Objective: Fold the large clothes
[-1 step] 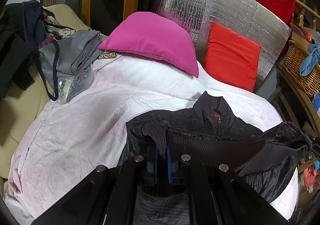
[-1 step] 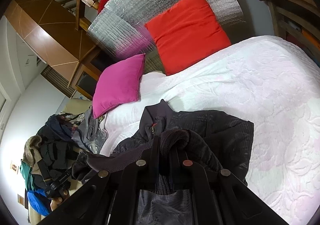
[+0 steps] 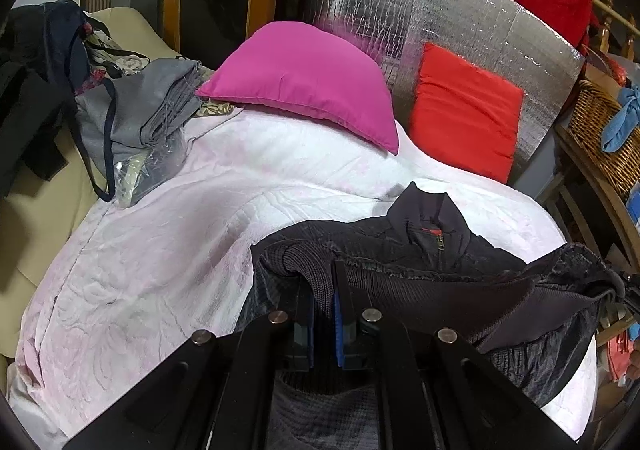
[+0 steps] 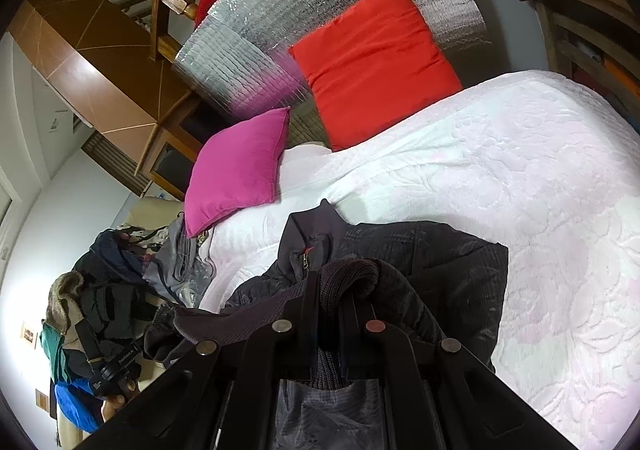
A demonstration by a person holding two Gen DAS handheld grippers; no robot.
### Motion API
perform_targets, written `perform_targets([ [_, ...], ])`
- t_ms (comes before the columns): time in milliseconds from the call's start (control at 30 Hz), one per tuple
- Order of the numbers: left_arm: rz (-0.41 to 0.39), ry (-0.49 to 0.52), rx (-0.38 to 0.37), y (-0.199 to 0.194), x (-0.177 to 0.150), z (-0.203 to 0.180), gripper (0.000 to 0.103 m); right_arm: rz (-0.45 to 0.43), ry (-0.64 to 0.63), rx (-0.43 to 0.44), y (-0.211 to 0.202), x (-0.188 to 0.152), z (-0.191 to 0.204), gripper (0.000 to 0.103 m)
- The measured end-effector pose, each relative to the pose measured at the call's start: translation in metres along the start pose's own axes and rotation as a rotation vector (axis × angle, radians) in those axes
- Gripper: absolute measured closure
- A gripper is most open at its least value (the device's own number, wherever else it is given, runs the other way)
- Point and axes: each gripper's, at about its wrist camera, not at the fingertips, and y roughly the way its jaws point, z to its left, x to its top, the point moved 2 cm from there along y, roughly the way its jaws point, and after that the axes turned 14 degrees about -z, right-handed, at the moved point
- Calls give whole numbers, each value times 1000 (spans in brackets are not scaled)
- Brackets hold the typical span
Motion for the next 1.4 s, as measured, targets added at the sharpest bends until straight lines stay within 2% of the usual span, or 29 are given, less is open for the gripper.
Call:
perform_targets([
  [400,27,39,16,44,11,-14,95,22,32,-31,38,10,-21,96],
  [767,64,51,42,88,5,-17,95,56,47,-66,78,12,-39,96],
  [1400,88,77,57,144,2,-21,95,76,73,-97,121,16,-64,96],
])
